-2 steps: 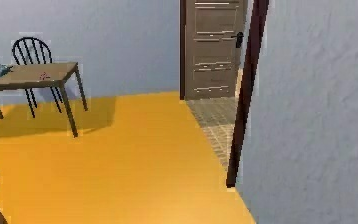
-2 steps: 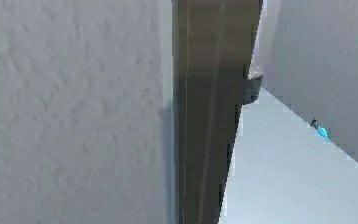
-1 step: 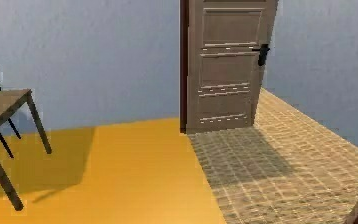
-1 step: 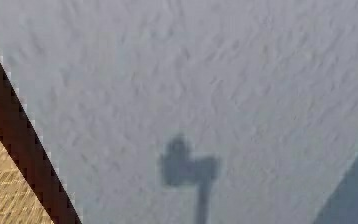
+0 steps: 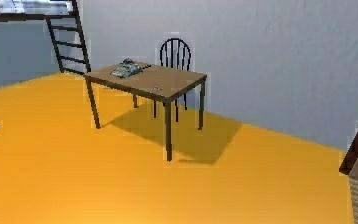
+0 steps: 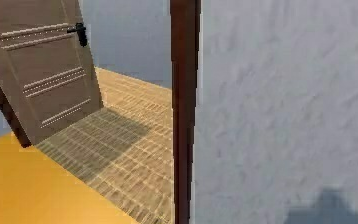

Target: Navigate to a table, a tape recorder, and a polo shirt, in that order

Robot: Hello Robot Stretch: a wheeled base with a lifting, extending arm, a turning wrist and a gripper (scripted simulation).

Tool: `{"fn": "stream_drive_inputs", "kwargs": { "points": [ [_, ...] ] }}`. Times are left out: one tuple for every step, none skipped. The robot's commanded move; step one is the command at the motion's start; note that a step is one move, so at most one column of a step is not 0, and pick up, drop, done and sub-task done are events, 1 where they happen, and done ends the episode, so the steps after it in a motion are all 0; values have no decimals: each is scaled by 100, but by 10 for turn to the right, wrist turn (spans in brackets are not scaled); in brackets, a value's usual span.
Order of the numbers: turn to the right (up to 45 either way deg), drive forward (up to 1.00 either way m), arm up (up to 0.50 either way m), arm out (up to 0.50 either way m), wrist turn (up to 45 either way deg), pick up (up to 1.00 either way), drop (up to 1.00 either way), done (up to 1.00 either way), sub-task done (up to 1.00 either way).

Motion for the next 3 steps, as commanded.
{"fn": "stream_drive_inputs", "kwargs": {
  "points": [
    [-300, 0, 0, 0, 0, 0, 0, 0, 0],
    [0, 50, 0, 0, 0, 0, 0, 0, 0],
    [-180, 0, 0, 0, 0, 0, 0, 0, 0]
  ]
}}
